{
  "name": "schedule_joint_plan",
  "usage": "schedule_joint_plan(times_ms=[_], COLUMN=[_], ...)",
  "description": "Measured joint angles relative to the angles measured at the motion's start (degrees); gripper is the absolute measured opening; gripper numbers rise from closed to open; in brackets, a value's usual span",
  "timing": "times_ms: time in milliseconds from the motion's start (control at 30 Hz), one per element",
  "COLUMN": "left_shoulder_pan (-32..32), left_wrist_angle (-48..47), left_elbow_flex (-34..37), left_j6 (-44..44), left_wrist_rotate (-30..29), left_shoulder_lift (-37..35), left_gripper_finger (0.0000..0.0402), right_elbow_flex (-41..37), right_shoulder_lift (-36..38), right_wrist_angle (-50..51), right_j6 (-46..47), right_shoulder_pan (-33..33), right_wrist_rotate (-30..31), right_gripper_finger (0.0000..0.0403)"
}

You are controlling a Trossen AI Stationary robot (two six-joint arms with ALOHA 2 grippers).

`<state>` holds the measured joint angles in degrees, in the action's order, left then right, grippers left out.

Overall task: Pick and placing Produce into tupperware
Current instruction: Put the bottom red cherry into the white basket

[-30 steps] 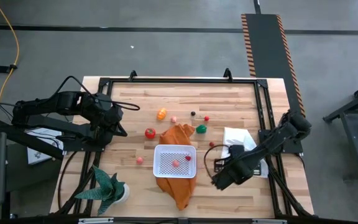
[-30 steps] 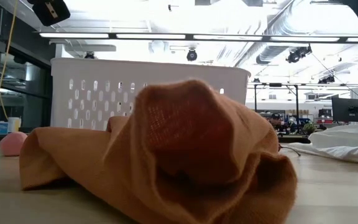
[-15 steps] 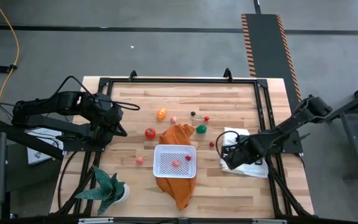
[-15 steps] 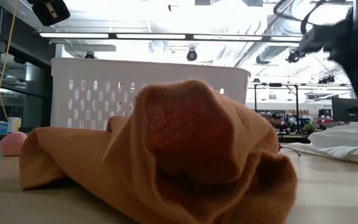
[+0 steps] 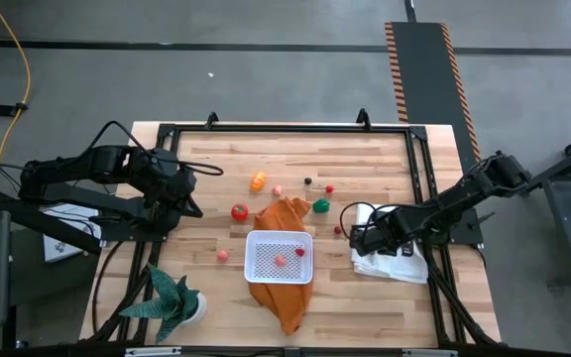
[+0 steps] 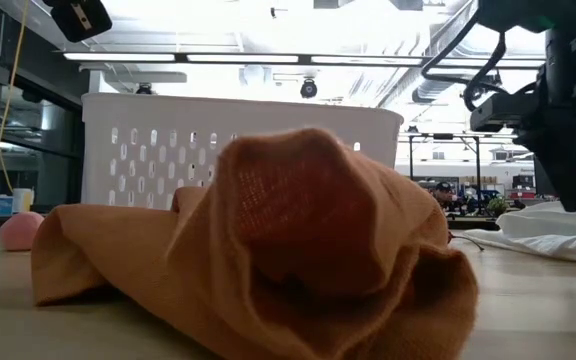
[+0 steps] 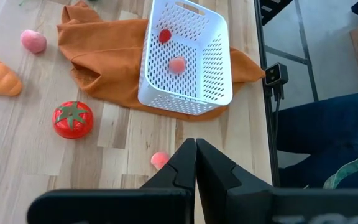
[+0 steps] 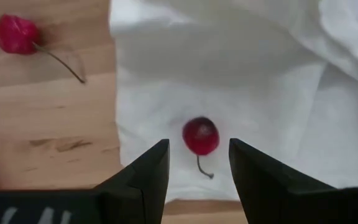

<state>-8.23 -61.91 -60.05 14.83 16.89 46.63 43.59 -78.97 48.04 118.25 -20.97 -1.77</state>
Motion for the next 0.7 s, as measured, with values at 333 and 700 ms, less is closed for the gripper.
schedule_joint_plan(times_ms=[333,700], left_shoulder_pan=[0.00,0.00], left_wrist_angle=[-0.04,-1.36], left_elbow_flex=[0.00,0.02], left_j6=[0.00,-0.02], left_wrist_rotate=[0.00,-0.03], left_shoulder_lift=[0.00,0.00], left_gripper_finger=[0.0001,0.0001], right_elbow_flex=[0.00,-1.30], right_shoulder_lift=[0.01,-0.03], right_wrist_angle=[0.10,-1.11], right_j6=[-3.23,-2.63], right_shoulder_pan=[3.08,3.46], right_wrist_rotate=[-2.02,-3.03], right_gripper_finger=[0.0158,0.0158])
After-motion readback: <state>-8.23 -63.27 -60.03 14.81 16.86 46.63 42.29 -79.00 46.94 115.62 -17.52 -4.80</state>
